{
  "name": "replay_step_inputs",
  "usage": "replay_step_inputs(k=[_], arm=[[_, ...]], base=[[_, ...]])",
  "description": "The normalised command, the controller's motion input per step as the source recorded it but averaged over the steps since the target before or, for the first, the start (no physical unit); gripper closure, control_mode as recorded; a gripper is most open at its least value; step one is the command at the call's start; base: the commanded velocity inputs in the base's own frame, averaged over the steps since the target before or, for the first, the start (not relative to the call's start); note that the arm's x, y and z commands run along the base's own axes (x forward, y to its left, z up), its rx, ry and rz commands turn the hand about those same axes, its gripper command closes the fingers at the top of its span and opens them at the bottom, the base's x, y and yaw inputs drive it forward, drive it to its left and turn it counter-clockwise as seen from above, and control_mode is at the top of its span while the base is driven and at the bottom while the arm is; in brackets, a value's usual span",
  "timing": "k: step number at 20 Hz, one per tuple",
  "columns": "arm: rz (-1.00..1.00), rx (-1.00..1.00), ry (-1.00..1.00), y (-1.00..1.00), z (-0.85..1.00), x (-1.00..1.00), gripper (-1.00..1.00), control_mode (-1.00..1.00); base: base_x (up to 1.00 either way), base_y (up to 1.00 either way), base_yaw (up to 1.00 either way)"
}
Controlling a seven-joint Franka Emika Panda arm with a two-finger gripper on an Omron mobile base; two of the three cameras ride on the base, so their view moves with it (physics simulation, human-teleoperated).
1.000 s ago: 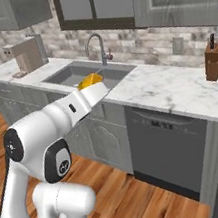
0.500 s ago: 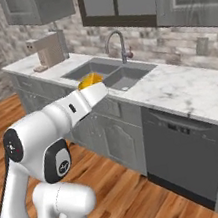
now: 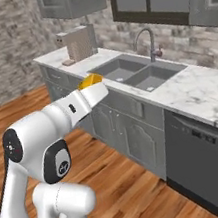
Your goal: Pick the cheese from the fridge and the cheese grater from the cabinet and place them next to the salad bowl.
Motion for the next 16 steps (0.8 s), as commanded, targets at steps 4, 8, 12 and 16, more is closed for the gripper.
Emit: replay_step_inputs(k=[4,8,12,16], arm=[[0.0,0.0,0.0,0.0,0.0,0.0,1.0,1.0],[0.0,0.0,0.0,0.0,0.0,0.0,1.0,1.0],[0.0,0.0,0.0,0.0,0.0,0.0,1.0,1.0],[0.0,0.0,0.0,0.0,0.0,0.0,1.0,1.0]], base=[[0.0,0.0,0.33],[0.0,0.0,0.32],[0.0,0.0,0.32],[0.0,0.0,0.33]])
